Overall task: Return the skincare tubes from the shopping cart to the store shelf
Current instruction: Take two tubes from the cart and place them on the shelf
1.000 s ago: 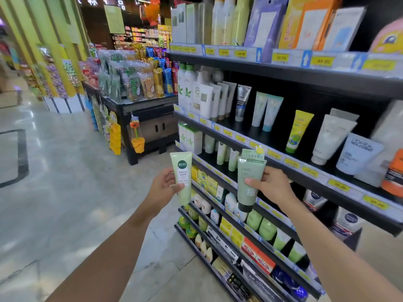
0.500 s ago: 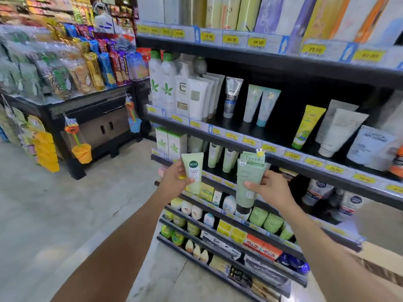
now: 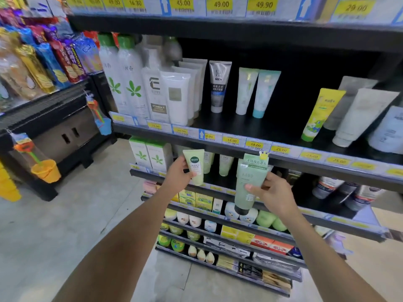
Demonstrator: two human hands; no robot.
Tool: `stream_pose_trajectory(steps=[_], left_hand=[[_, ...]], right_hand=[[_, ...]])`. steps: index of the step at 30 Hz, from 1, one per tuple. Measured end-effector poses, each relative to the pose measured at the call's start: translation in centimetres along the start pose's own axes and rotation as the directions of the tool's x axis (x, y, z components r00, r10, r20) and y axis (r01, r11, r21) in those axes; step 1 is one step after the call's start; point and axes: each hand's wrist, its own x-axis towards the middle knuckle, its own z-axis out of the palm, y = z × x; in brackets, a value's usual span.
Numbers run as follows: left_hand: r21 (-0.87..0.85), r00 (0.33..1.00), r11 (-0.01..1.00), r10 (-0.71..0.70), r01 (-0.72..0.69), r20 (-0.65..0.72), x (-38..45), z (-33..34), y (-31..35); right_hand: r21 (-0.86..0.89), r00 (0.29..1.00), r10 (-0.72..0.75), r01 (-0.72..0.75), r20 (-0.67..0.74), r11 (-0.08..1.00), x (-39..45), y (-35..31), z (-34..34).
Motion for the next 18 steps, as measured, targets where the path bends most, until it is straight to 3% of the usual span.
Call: stream_pose_trajectory(steps=[6, 13, 18], left_hand=[[0.007, 0.998, 1.0, 0.011, -0.011, 0.056, 3.3, 0.8, -1.1], [0.079, 0.969, 0.994, 0.058, -0.079, 0.241, 5.9, 1.7, -2.3], [0.1, 0.963, 0.991, 0.057, -0.086, 0.262, 6.6, 1.2, -3.3]], right_hand=[[0.007, 0.995, 0.081, -0.081, -0.055, 0.997, 0.0, 0.8, 1.1], [-0.008, 0.977, 0.137, -0.141, -0.162, 0.99, -2.6, 0.9, 2.0], [-0.045, 0.962, 0.157, -0.171, -0.224, 0.984, -3.8, 0.8, 3.0]])
